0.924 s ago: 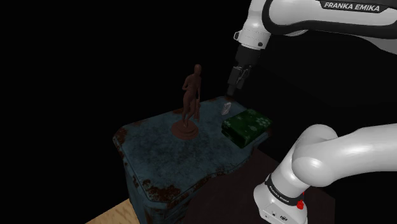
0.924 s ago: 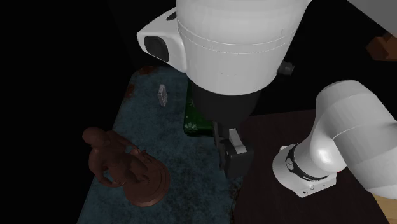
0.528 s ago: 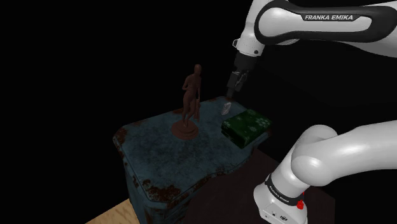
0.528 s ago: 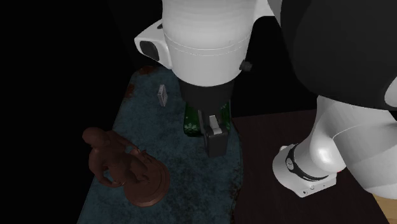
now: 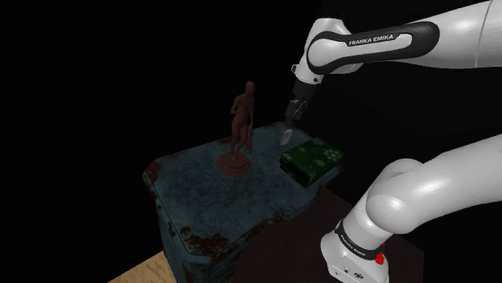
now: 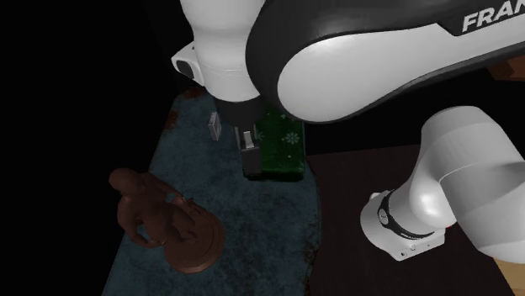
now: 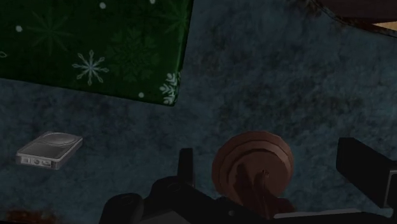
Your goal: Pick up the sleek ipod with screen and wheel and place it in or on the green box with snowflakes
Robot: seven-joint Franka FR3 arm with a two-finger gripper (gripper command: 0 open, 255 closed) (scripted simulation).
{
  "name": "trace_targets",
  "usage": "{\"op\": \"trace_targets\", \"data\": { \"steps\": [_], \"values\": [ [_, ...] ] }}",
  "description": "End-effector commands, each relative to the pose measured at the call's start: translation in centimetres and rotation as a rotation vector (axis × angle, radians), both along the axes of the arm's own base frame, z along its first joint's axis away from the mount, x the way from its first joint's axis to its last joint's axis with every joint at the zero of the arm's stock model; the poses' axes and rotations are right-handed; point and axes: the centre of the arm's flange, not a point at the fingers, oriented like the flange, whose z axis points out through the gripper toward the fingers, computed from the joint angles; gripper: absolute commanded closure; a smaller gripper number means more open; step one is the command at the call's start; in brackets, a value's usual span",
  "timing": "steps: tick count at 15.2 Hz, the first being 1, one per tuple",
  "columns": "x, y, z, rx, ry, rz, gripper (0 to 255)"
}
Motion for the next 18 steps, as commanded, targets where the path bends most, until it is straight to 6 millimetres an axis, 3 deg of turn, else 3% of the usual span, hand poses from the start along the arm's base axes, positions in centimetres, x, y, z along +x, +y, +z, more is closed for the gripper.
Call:
{"op": "trace_targets", "data": {
  "steps": [1,18],
  "values": [
    [0.9,-2.0,-1.6,-0.005,-0.002,-0.001,0],
    [7.6,-18.7,-14.3,-0.034,-0.009,-0.013,0]
  ]
}}
